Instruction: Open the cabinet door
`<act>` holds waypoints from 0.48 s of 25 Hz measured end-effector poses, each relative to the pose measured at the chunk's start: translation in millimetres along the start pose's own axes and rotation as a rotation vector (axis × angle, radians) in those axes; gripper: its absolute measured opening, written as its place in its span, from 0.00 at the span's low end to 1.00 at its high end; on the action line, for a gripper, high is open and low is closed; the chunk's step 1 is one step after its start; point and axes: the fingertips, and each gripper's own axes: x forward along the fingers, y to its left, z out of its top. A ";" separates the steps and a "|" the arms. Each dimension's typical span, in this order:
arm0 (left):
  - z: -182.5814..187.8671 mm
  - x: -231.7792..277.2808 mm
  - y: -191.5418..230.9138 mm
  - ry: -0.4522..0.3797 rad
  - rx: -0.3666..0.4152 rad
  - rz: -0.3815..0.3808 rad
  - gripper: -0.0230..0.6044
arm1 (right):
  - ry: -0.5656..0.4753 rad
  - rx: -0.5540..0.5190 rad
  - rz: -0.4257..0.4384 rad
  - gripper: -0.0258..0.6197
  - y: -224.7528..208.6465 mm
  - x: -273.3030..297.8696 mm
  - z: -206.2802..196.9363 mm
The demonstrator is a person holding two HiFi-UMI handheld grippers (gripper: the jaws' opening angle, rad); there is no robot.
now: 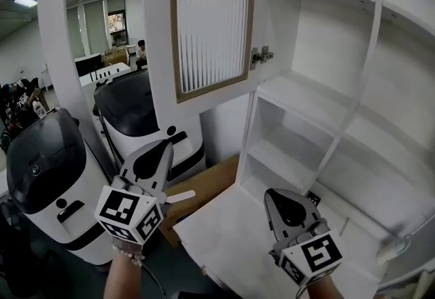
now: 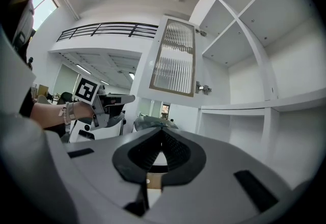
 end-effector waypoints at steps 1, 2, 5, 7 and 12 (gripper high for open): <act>-1.8 -0.6 -6.4 0.003 0.002 -0.008 0.04 | -0.001 -0.003 -0.002 0.04 -0.6 -0.7 -1.4; -3.7 -1.0 -13.2 0.004 0.004 -0.017 0.04 | -0.001 -0.005 -0.004 0.04 -1.3 -1.6 -3.4; -9.0 -2.8 -34.6 0.002 0.015 -0.052 0.04 | 0.009 -0.014 -0.014 0.04 -3.6 -5.1 -13.3; -11.1 -4.6 -49.9 -0.005 0.019 -0.075 0.04 | 0.017 -0.008 -0.026 0.04 -4.9 -9.3 -20.5; -21.9 -10.0 -84.8 -0.016 0.012 -0.117 0.04 | 0.065 0.028 -0.046 0.04 -5.8 -24.7 -43.7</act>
